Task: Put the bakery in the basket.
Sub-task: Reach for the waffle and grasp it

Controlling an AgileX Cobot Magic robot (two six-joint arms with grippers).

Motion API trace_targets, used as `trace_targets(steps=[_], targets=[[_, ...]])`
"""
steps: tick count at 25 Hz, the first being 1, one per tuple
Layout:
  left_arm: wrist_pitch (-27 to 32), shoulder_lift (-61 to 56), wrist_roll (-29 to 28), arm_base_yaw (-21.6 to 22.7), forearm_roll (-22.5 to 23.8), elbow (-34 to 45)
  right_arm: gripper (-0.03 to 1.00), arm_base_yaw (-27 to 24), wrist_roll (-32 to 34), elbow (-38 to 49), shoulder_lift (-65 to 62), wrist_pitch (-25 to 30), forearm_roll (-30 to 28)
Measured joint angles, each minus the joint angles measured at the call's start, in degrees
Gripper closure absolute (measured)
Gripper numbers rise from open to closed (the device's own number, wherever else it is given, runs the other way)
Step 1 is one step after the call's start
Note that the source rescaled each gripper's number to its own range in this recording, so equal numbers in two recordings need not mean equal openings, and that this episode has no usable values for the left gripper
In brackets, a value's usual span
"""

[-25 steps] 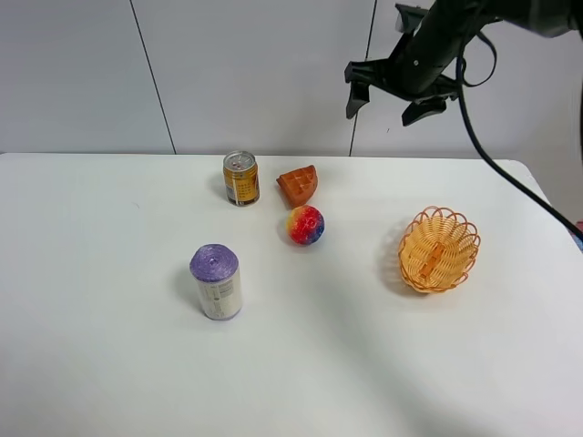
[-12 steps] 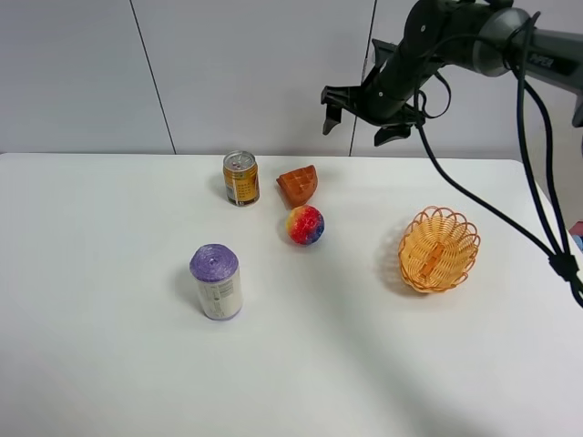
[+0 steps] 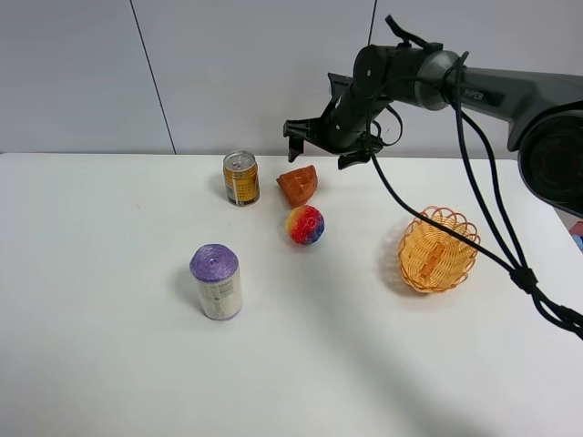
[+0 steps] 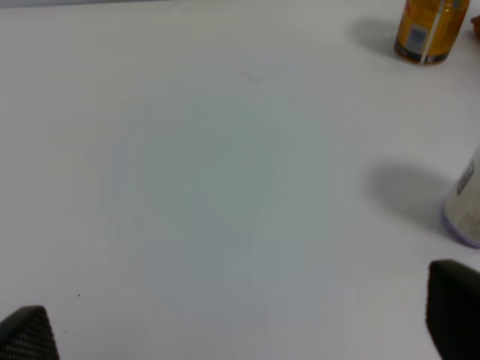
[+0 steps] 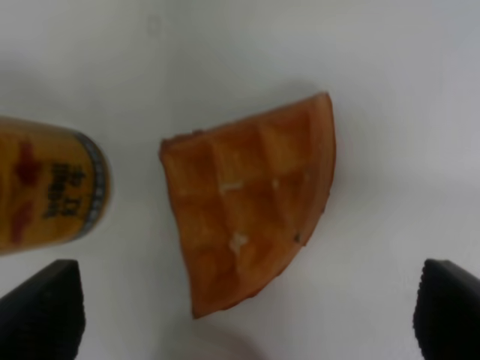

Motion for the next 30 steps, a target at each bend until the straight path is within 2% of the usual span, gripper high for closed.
trace_targets(steps=[12,18,30], targets=[[0.0,0.0,0.0,0.0,0.0,0.0,0.23,1.7,0.6,0.0,5.0,-3.0,-0.9],[0.0,0.0,0.0,0.0,0.0,0.0,0.23,1.8,2.8,0.0,5.6,-4.2,-3.7],[0.0,0.0,0.0,0.0,0.0,0.0,0.23,1.8,3.3,-0.2,8.2,-6.3,-3.5]])
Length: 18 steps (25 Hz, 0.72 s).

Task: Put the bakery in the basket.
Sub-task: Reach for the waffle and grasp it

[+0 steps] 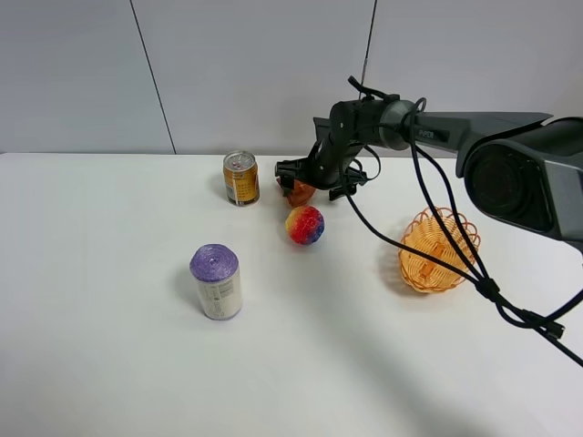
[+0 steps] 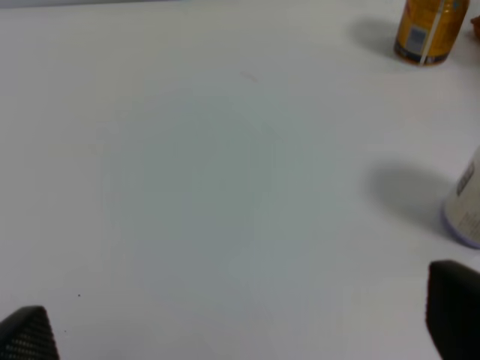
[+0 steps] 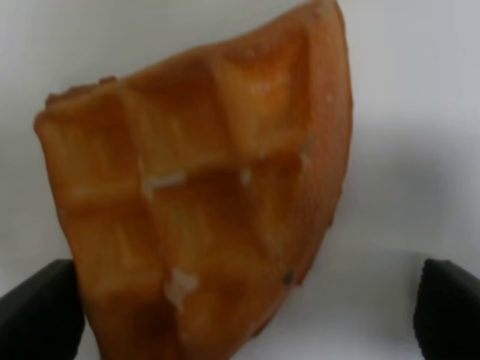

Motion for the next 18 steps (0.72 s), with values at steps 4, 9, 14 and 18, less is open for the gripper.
trace_targets(steps=[4,9,14,18], targets=[[0.0,0.0,0.0,0.0,0.0,0.0,0.23,0.0,0.0,0.0,0.0,-2.3,0.0],[0.0,0.0,0.0,0.0,0.0,0.0,0.27,0.0,0.0,0.0,0.0,-4.0,0.0],[0.0,0.0,0.0,0.0,0.0,0.0,0.31,0.0,0.0,0.0,0.1,-5.6,0.0],[0.0,0.0,0.0,0.0,0.0,0.0,0.32,0.0,0.0,0.0,0.1,-6.1,0.0]])
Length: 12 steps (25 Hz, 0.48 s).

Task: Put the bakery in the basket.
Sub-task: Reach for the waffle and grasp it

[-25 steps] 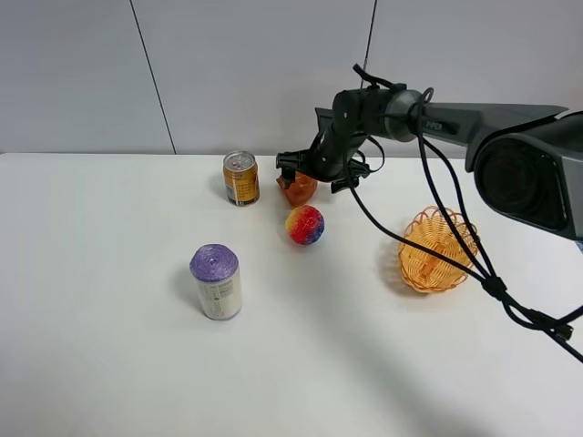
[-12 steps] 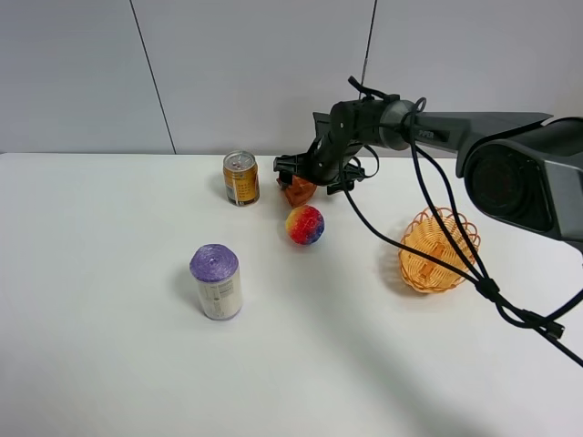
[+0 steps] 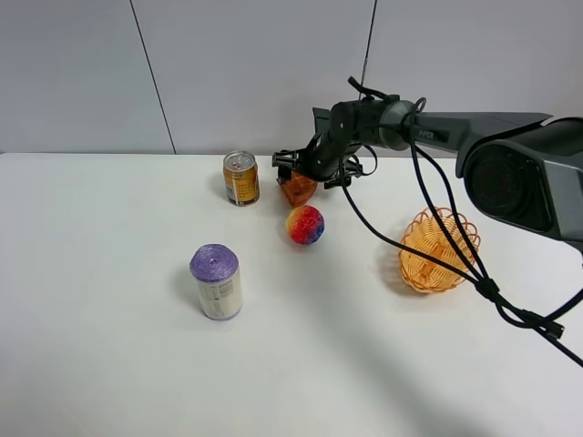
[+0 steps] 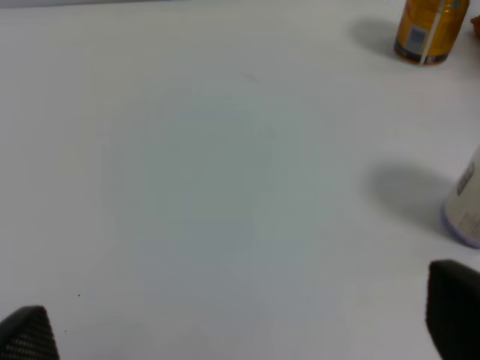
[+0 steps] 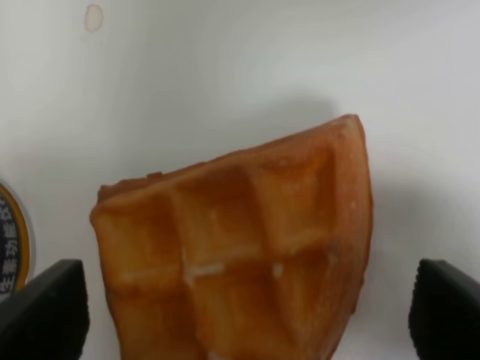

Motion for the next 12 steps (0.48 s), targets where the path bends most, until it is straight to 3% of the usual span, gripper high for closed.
trace_targets(steps=[12], targets=[[0.0,0.0,0.0,0.0,0.0,0.0,0.33,0.0,0.0,0.0,0.4,-0.4,-0.2]])
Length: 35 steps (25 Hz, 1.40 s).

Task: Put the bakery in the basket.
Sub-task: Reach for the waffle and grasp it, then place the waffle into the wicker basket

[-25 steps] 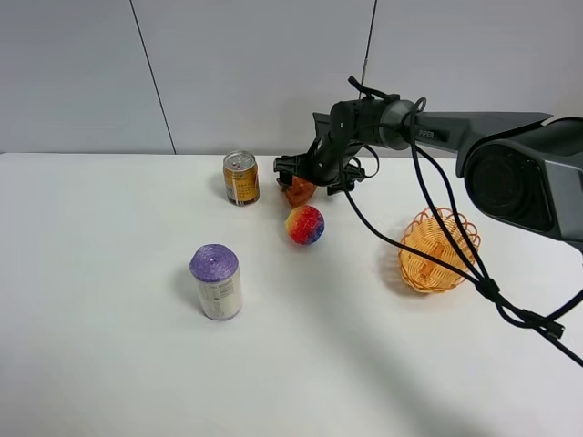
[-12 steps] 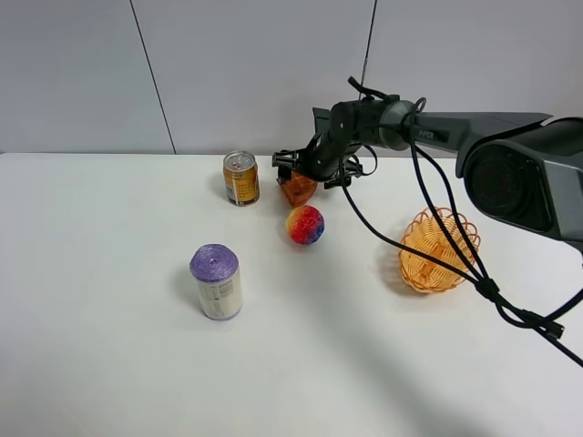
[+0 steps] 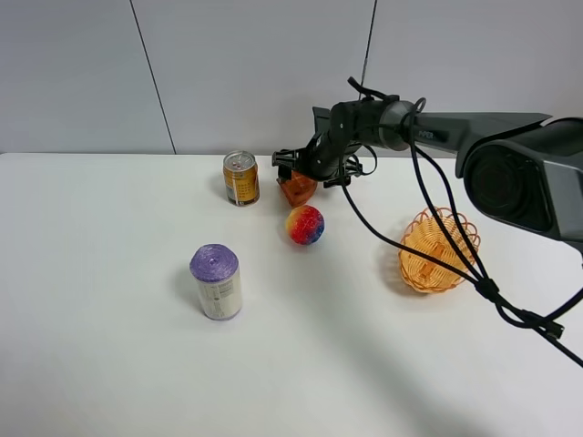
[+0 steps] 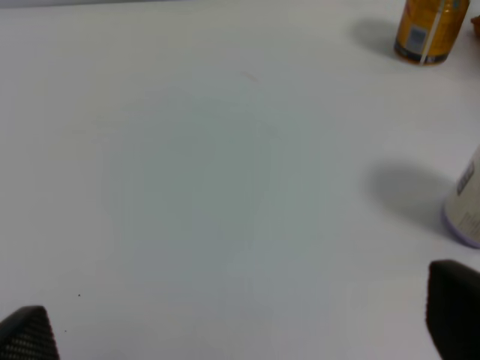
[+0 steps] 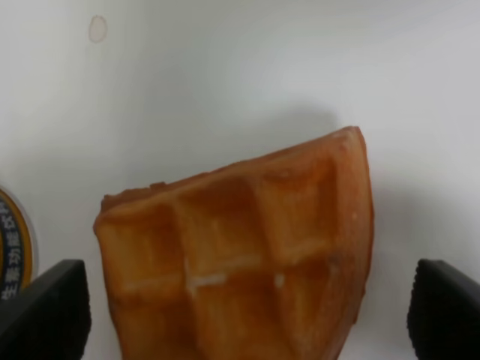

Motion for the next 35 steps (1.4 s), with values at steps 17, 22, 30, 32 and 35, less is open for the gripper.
trace_targets(steps=[17,22,30,32,35], targets=[[0.0,0.0,0.0,0.0,0.0,0.0,0.97,0.2,-1.5,-0.3,1.3,-0.6,0.3],[0.0,0.0,0.0,0.0,0.0,0.0,0.97,0.2,-8.0,0.2,-4.4,5.3,0.1],[0.0,0.0,0.0,0.0,0.0,0.0,0.97,0.2,-19.2,0.1,-23.5,29.7,0.0],[0.0,0.0,0.0,0.0,0.0,0.0,0.97,0.2,-21.0,0.1,-27.6,34.9,-0.1],[0.0,0.0,0.0,0.0,0.0,0.0,0.97,0.2,-22.3,0.1,-34.0,39.8,-0.7]])
